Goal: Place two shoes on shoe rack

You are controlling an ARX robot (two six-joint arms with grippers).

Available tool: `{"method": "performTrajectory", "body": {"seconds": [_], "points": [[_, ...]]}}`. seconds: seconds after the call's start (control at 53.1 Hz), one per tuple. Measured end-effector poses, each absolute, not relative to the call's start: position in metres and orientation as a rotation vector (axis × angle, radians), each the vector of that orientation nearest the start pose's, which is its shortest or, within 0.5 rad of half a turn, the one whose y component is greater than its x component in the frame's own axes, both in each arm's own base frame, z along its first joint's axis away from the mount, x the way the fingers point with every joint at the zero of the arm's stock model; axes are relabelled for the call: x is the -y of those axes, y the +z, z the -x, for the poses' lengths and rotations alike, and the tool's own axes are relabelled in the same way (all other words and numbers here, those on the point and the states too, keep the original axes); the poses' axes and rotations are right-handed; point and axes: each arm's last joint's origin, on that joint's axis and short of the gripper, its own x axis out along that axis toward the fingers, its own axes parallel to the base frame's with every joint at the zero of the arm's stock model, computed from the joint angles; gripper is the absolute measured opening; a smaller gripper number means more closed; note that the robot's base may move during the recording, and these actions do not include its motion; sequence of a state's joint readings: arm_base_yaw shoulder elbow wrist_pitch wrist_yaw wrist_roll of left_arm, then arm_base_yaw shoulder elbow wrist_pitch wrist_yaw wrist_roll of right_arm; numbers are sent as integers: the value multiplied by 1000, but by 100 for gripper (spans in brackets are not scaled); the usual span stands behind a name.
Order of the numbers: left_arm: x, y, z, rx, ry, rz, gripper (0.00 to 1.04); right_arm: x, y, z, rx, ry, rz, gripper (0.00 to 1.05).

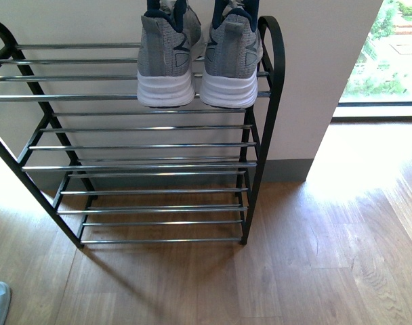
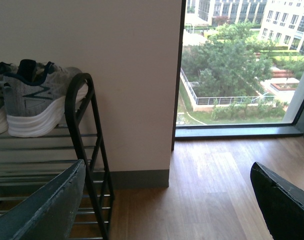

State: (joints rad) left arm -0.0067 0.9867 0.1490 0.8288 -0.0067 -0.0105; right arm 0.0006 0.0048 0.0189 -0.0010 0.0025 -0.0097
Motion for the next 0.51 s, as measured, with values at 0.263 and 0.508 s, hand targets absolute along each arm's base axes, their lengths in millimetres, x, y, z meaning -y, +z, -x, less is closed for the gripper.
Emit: {"method": "performTrajectory", "body": {"seconds": [0.263, 0.508], "points": [[1, 175, -158, -8, -4, 10, 1, 0, 169, -97, 13, -2, 10, 96], [1, 164, -143, -11, -4, 10, 1, 0, 169, -97, 13, -2, 10, 96]]}}
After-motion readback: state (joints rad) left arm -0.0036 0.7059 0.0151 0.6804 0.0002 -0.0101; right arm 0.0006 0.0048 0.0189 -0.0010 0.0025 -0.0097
